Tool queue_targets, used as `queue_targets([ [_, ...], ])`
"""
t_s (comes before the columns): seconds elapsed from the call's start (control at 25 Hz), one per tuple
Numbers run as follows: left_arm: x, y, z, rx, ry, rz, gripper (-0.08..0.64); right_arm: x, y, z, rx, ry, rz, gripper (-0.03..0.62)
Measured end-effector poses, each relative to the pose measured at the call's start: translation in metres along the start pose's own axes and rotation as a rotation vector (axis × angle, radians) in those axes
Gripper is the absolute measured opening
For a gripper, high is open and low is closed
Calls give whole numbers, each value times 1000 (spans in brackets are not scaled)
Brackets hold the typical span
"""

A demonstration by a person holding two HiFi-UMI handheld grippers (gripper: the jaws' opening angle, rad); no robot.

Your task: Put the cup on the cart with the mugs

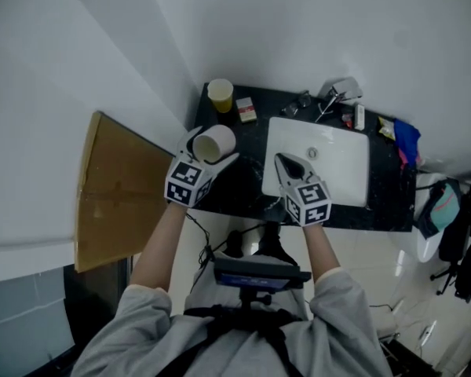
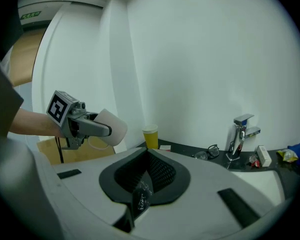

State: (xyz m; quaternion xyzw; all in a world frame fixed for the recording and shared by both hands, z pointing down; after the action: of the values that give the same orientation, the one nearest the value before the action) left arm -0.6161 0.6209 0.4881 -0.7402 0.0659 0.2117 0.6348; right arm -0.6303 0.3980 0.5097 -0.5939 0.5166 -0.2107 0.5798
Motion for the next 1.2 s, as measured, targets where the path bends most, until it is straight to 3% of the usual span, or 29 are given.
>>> queue_targets([
  [0.24,34,1,-6,27,-40,-85,476,19,-11,32,-12,-53,-32,9],
  [0.4,49,7,-16,9,-117,-112,476,40,-20,53,-33,-122,-42,9],
  [0.6,58,9,-42,-39,-244,-131,476,87,-31,68,-74,-268,-98,9],
  [0.92,61,16,-126,-108,-449,-144,476,201,-71,84,-154,-518,-160,9],
  [1.2,68,35,-226,-188,-612,-176,476,303,-111,103,-218,-710,-231,9],
])
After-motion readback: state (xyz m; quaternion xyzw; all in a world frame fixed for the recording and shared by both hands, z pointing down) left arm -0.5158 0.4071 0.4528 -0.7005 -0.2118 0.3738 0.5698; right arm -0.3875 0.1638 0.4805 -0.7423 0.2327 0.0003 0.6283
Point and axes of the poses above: the fingertips, and each gripper's own axes: x backward along the fingers, z to its left, y out of its top, the point moved 7 cm from there along x, backward along the fingers, and after that the axes turned 13 degrees about y, right-handed, at the moved point
